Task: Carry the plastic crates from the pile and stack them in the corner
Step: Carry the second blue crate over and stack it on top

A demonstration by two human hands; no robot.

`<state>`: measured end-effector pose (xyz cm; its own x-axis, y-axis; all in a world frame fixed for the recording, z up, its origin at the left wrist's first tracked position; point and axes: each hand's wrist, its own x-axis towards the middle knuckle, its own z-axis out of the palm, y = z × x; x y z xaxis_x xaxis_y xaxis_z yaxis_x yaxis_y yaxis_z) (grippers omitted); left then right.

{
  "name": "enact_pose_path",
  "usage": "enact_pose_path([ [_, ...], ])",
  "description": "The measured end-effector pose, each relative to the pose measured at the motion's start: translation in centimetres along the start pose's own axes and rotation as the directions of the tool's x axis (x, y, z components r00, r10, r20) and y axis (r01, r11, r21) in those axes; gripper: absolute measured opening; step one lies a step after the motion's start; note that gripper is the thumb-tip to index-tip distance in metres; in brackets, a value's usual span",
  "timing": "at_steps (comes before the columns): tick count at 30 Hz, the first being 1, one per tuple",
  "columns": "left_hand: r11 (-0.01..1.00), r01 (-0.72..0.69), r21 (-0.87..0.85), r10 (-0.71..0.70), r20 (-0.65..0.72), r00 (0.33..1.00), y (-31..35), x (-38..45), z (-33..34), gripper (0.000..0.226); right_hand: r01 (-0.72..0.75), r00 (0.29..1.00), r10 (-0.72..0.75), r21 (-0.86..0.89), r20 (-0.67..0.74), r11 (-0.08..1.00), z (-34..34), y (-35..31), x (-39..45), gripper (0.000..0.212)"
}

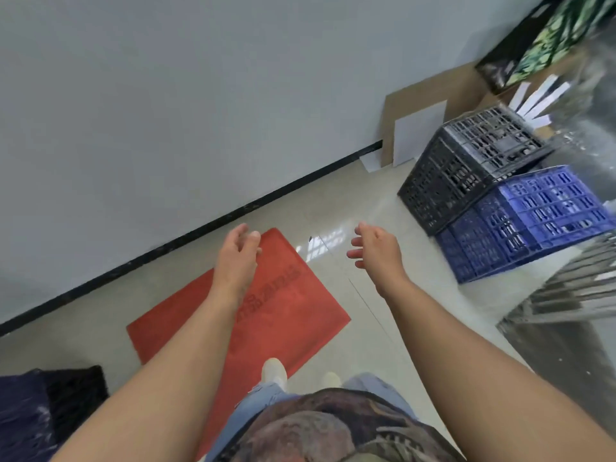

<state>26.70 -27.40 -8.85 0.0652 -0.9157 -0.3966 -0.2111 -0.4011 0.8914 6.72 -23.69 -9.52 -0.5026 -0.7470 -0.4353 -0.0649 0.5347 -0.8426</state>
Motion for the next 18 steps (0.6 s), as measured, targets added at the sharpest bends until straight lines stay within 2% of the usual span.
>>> enact_pose_path([
  [6, 0.995, -0.055, 0.086, 0.038, 0.19, 0.981, 1.7, 0.6, 7.3, 0.043, -0.057, 0.983, 0.08, 0.138, -0.164, 0.989, -5.9, 2.0, 1.4, 0.022],
  [13, 0.983, -0.106, 0.148, 0.054, 0.317, 0.947, 4.1, -0.8, 19.4, 0.043, -0.083, 0.954, 0.126, 0.164, -0.271, 0.983, -16.6, 4.6, 5.0, 0.019],
  [18, 0.974, -0.154, 0.166, 0.075, 0.404, 0.912, 6.2, -2.5, 28.9, 0.043, -0.057, 0.941, 0.098, 0.133, -0.324, 0.989, -25.3, 5.5, 7.9, 0.02],
])
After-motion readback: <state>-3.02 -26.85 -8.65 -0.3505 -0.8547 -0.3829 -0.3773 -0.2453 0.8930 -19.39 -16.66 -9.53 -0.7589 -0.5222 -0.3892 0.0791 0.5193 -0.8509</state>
